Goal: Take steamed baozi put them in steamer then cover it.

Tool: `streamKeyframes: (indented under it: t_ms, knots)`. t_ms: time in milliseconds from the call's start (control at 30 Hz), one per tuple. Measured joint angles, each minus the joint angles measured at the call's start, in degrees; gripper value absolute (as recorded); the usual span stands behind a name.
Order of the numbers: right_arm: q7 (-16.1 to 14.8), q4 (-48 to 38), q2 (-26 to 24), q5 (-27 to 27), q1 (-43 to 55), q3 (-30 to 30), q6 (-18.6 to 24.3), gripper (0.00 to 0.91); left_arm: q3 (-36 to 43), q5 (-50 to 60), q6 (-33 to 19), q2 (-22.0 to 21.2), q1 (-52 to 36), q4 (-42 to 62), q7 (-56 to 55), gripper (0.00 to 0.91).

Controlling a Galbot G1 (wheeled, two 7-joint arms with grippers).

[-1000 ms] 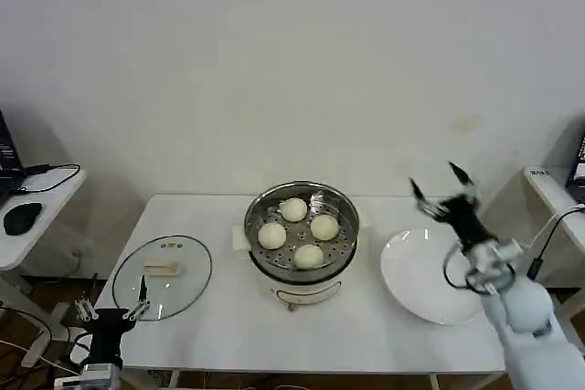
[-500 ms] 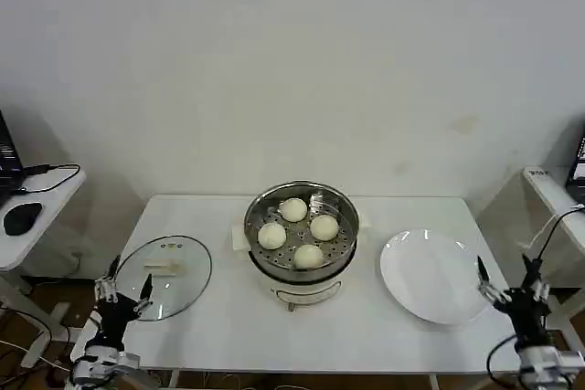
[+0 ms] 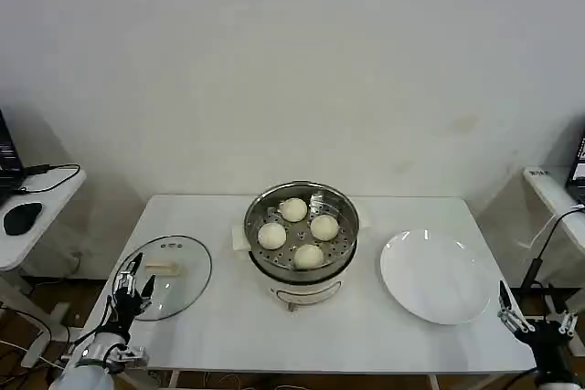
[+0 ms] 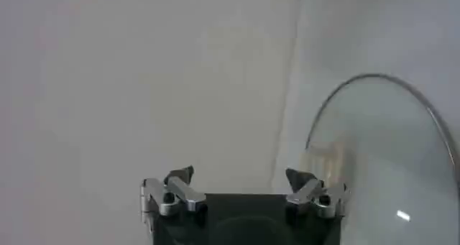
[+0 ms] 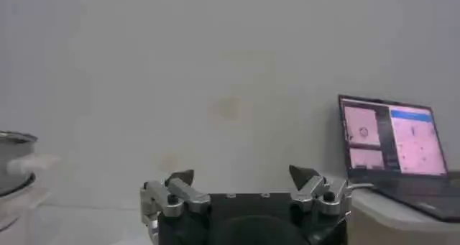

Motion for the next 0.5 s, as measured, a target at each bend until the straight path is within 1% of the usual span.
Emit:
streamKeyframes:
  t_ms: [500]
  knots:
    - [0.0, 1.8, 1.0, 0.8, -1.9, 1.2, -0.2, 0.907, 3.9, 6.2, -0.6, -0.4, -7.9, 8.8, 0.3, 0.907]
